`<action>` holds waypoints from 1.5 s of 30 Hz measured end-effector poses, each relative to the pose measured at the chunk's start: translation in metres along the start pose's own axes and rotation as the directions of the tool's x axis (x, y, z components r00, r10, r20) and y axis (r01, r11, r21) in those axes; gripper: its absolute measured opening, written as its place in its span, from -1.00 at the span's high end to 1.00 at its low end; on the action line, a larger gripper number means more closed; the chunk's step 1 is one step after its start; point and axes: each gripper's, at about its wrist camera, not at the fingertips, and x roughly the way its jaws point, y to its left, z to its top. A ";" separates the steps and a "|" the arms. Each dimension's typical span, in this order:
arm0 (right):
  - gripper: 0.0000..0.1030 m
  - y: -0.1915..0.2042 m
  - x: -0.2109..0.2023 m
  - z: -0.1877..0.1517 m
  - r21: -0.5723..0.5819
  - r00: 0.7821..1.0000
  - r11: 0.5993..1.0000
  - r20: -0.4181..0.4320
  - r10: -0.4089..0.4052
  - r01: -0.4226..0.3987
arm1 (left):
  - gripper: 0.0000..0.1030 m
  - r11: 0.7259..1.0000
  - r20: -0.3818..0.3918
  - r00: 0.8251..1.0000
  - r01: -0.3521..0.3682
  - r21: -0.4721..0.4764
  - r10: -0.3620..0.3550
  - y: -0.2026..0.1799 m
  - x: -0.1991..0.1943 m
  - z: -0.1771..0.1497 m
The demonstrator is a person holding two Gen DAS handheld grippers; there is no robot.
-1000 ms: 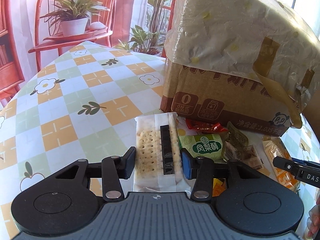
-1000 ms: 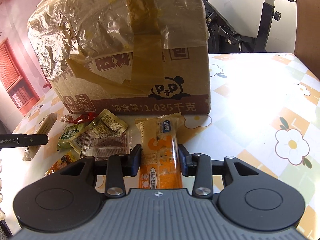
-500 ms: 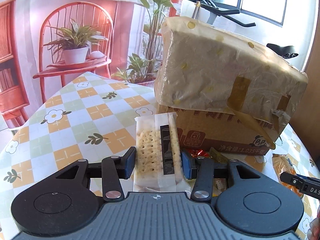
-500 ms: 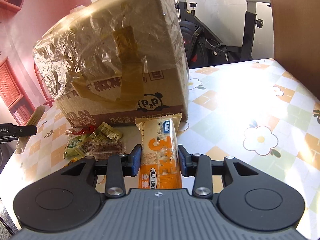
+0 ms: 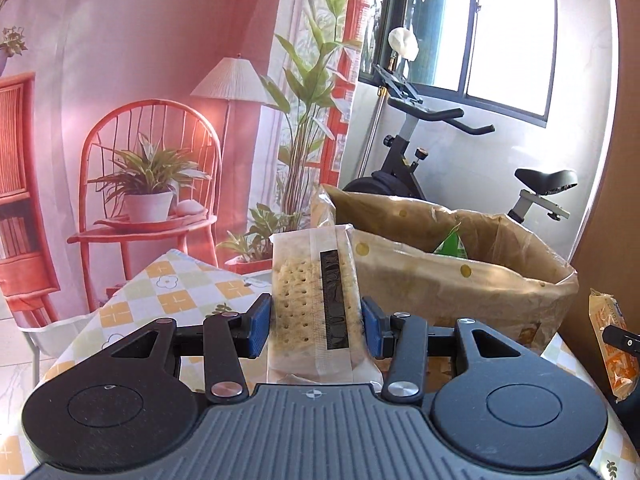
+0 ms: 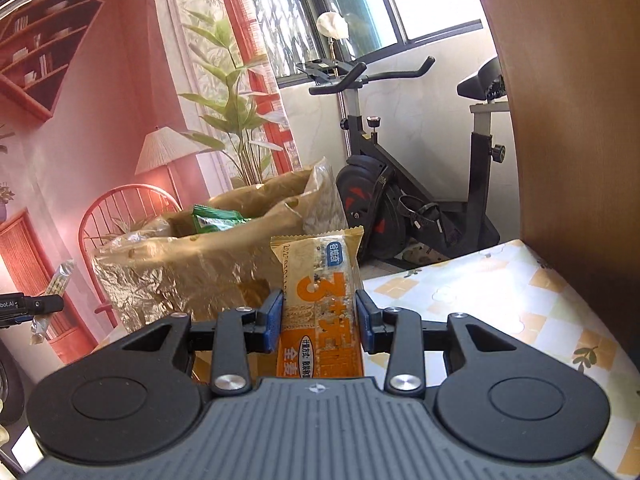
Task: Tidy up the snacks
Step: 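Lift both held packets and carry them over the box, then open both tools to drop the packets into the box, then withdraw both tools and lower them to the snack pile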
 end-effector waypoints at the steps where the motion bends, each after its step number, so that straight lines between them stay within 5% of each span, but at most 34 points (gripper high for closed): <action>1: 0.24 0.003 0.000 0.008 -0.009 1.000 1.000 0.015 0.007 -0.007 | 0.04 1.000 0.013 1.000 0.008 0.005 -0.008 -0.003 0.000 0.007; 9: 0.25 0.038 0.048 0.066 -0.113 0.998 0.992 0.019 0.065 -0.062 | 0.04 0.994 0.041 0.997 0.068 0.086 -0.072 -0.039 0.034 0.055; 19: 0.23 0.050 0.137 0.072 -0.104 0.994 0.994 -0.106 0.025 -0.036 | 0.03 0.989 -0.061 0.993 0.109 0.103 -0.103 -0.063 0.113 0.074; 22: 0.18 0.047 0.151 0.067 -0.082 0.990 0.996 -0.138 0.018 -0.029 | -0.24 0.989 -0.090 0.989 0.128 0.074 -0.121 -0.061 0.130 0.073; 25: 0.02 0.047 0.144 0.067 -0.075 0.990 0.996 -0.132 0.039 -0.050 | -0.32 0.988 -0.073 0.989 0.132 0.080 -0.126 -0.056 0.123 0.076; 38: -0.12 0.049 0.066 0.040 -0.076 0.994 0.993 -0.072 0.082 -0.087 | -0.30 0.986 -0.106 0.988 0.127 0.107 -0.116 0.008 0.053 0.061; 45: -0.10 0.041 0.044 -0.004 0.017 0.998 0.999 -0.036 0.042 -0.042 | -0.06 0.971 -0.195 0.975 0.143 0.191 -0.105 0.025 0.054 0.023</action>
